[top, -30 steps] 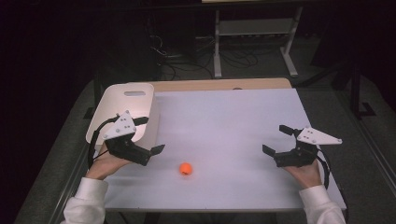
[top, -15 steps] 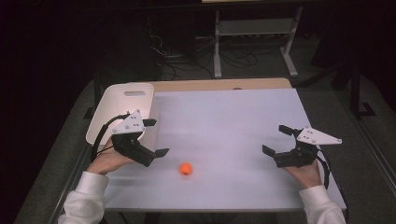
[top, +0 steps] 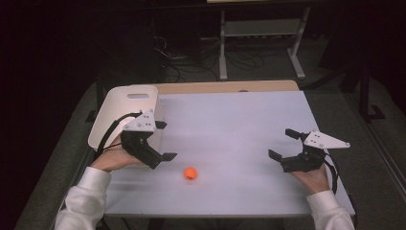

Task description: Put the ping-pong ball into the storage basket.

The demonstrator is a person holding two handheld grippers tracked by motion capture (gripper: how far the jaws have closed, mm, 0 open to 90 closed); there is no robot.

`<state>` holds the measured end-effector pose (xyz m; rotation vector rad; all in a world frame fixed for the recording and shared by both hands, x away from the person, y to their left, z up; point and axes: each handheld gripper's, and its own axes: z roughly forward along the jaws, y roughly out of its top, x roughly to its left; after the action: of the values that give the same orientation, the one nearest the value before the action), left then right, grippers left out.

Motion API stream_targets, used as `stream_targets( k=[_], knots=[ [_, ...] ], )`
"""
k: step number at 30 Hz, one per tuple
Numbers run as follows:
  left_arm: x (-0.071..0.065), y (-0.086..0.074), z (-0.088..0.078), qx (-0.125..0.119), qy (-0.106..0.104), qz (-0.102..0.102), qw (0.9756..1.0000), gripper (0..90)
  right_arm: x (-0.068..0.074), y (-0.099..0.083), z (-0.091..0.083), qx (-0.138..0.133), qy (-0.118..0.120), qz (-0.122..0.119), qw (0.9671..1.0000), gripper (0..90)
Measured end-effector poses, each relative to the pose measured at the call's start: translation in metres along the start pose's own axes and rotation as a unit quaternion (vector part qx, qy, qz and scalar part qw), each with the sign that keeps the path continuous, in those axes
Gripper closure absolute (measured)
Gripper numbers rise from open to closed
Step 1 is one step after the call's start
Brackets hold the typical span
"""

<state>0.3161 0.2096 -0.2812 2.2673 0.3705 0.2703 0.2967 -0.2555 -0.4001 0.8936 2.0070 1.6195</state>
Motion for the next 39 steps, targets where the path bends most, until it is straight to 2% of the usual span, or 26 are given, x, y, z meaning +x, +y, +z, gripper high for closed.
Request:
stream_targets(
  k=[5, 9, 14, 20, 24, 25, 28, 35, 37, 38, 39],
  knots=[
    [-0.001, 0.002, 0.009, 0.028, -0.015, 0.011, 0.9994, 0.0, 0.0, 0.0, 0.0, 0.001, 0.001, -0.001, 1.0, 0.0],
    [0.0, 0.003, 0.013, 0.041, -0.027, 0.005, 0.9988, 0.0, 0.001, 0.0, 0.0, 0.003, 0.002, 0.001, 1.0, 0.0],
    [0.001, 0.005, 0.017, 0.071, -0.043, 0.006, 0.9965, 0.0, 0.001, 0.0, 0.001, 0.003, 0.004, -0.001, 1.0, 0.0],
    [0.003, 0.008, 0.022, 0.102, -0.051, 0.011, 0.9934, 0.0, 0.001, 0.0, 0.001, 0.004, 0.005, -0.003, 1.0, 0.0],
    [0.004, 0.01, 0.025, 0.107, -0.055, 0.003, 0.9928, 0.0, 0.001, 0.0, 0.001, 0.005, 0.006, -0.004, 1.0, 0.0],
    [0.004, 0.011, 0.027, 0.116, -0.056, 0.005, 0.9916, 0.0, 0.001, 0.0, 0.001, 0.005, 0.006, -0.004, 1.0, 0.0],
    [0.003, 0.012, 0.029, 0.126, -0.058, 0.008, 0.9903, 0.0, 0.001, 0.0, 0.001, 0.005, 0.007, -0.003, 1.0, 0.0],
    [0.001, 0.02, 0.038, 0.165, -0.064, 0.023, 0.9839, 0.0, 0.002, -0.001, 0.002, 0.007, 0.009, -0.003, 0.9999, 0.0],
    [0.0, 0.021, 0.042, 0.173, -0.065, 0.025, 0.9824, 0.0, 0.002, -0.001, 0.002, 0.007, 0.01, -0.004, 0.9999, 0.0],
    [0.0, 0.021, 0.042, 0.173, -0.065, 0.025, 0.9824, 0.0, 0.002, -0.001, 0.002, 0.007, 0.01, -0.004, 0.9999, 0.0],
    [-0.002, 0.022, 0.044, 0.182, -0.064, 0.024, 0.9809, 0.0, 0.002, -0.001, 0.002, 0.007, 0.01, -0.004, 0.9999, 0.0]
  ],
)
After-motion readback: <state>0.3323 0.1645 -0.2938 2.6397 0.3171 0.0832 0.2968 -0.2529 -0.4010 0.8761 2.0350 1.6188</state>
